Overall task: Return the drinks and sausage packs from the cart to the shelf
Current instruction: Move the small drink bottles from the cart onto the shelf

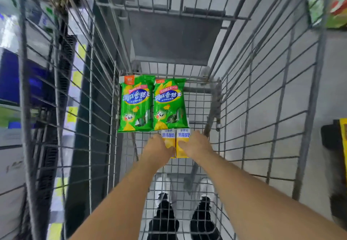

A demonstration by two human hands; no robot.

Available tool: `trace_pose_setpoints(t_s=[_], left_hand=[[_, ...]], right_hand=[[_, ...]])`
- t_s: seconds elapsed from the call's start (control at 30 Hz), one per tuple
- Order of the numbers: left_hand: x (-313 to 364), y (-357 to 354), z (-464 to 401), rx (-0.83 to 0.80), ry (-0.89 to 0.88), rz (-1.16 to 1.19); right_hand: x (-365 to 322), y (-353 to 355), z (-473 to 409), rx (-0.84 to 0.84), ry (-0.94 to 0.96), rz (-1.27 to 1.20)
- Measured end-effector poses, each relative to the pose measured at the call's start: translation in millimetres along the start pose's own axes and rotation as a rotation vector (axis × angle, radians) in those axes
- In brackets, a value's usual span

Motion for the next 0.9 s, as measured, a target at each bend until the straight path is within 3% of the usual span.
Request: trace_pose_setpoints(t_s=[0.27,0.53,0.7,0.9], left_hand=[[0,-6,-24,0.037,-0.035,0.038],[-4,-6,-11,-0.068,0.050,0.005],[-6,-10,17,-0.202,0.097,0.036],[13,9,74,-0.267,-0.023,0.089]], right_hand=[[4,-20,-30,-0.008,-0.029,-0.039],[8,-12,-22,-0.035,-0.071,0.034],[20,-5,2,-0.047,-0.075,0.076],[18,35,71,-0.035,-0.037,0.030]])
Point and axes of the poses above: each hand's wrist, its own z-axis away from the middle knuckle, its own y-axis out of the back of the hand, x = y × z, the point moved 3 cm from there along -z, towards the middle knuckle, and after that the axes turned 2 degrees about -y, right-handed, at the moved point
